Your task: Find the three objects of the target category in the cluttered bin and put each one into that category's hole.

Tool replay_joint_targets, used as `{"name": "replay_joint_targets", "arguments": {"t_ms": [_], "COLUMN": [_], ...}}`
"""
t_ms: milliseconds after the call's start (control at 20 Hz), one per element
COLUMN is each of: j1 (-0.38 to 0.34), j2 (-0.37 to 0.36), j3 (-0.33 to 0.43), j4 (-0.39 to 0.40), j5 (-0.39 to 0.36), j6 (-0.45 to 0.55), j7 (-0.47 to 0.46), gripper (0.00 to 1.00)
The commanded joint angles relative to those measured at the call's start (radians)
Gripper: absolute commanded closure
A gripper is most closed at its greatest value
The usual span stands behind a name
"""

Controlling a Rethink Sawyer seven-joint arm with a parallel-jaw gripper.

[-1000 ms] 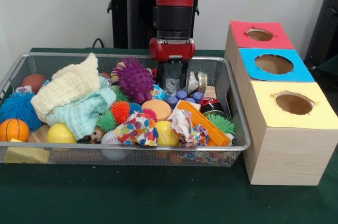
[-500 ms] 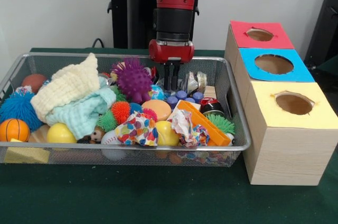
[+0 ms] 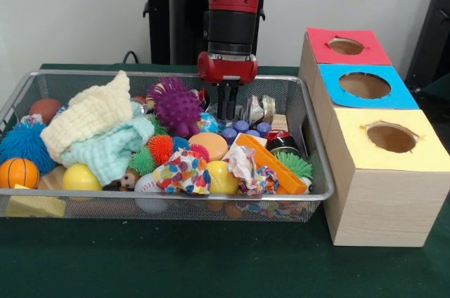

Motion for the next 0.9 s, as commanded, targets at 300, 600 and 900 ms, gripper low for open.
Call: {"name": "replay_joint_targets", "arguments": {"t_ms": [300,600,900], "j1": [0.003,0.010,0.006], "j2": [0.090,0.090,0.093], "j3": [-0.029,-0.035,-0.035], "j4": [-0.032,-0.037,-0.039], "j5": [0.107,0.115,0.109], "j6": [0.149,0.146,0.138], "j7": [0.257,0.255,0.257], "gripper": [0.00,0.00,0.00]}}
